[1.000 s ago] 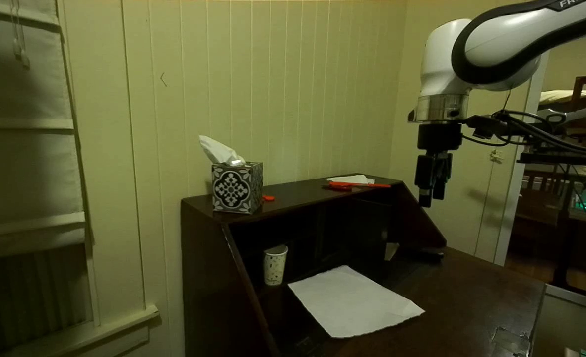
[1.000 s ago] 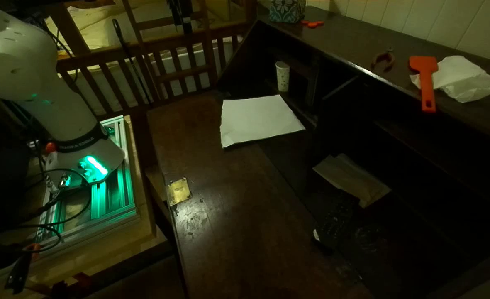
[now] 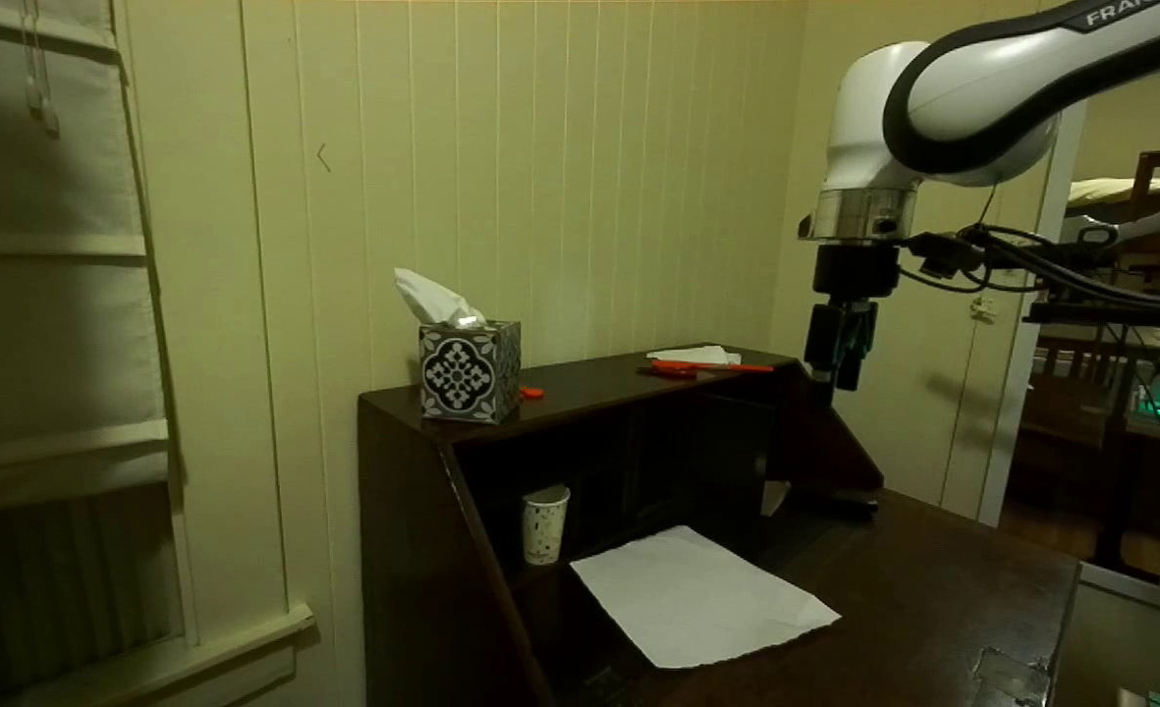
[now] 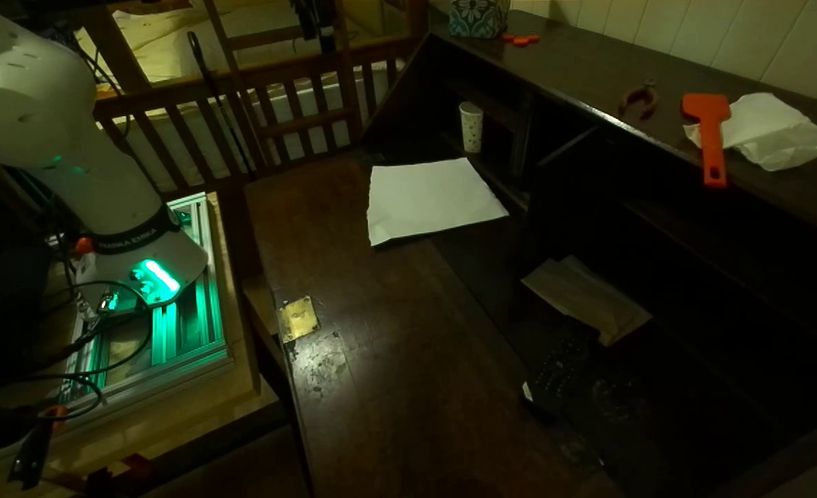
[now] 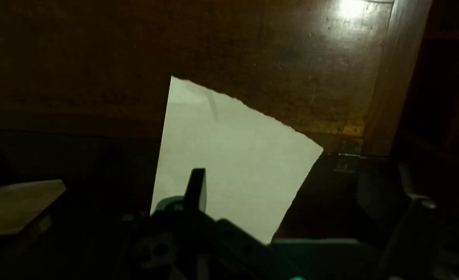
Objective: Put the orange item on the bottom
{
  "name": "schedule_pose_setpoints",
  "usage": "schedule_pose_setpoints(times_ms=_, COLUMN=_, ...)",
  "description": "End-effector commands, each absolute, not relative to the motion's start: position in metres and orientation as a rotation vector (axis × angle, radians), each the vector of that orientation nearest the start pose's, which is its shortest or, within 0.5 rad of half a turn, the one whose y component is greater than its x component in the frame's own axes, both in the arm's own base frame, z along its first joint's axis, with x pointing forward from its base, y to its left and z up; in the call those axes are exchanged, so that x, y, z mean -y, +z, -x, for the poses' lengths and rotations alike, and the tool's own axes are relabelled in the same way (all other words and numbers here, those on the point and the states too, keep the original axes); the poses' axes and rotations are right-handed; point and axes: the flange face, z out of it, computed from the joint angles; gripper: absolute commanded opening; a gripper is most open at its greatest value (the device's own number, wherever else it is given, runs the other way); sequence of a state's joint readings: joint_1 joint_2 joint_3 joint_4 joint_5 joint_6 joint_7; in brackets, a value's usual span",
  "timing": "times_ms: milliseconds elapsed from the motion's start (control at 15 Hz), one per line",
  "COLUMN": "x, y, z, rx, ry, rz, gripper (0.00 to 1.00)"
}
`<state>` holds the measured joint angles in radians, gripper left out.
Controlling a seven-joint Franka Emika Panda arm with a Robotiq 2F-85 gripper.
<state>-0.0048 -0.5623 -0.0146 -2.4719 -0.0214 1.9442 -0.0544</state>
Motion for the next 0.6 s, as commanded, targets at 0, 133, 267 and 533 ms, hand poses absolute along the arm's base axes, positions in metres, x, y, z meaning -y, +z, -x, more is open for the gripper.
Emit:
schedule_pose_setpoints(times_ms=0, x=0.019, y=0.494, z=-0.437, rx=0.154, ry=-0.131, rz=3.11, gripper=1.0)
schedule_pose_setpoints(times_ms=133, x=0.019, y=0.497, z=-0.466, rx=0.204, ry=-0.162, rz=3.115, gripper=1.0)
schedule_pose_setpoints(times_ms=267, x=0.019, y=0.499, z=-0.501, rx=0.241, ry=-0.199, rz=3.116, gripper=1.0)
schedule_pose_setpoints(times_ms=533, x=0.022, y=0.507, z=-0.571, rx=0.354, ry=-0.273, rz=3.058, gripper=1.0)
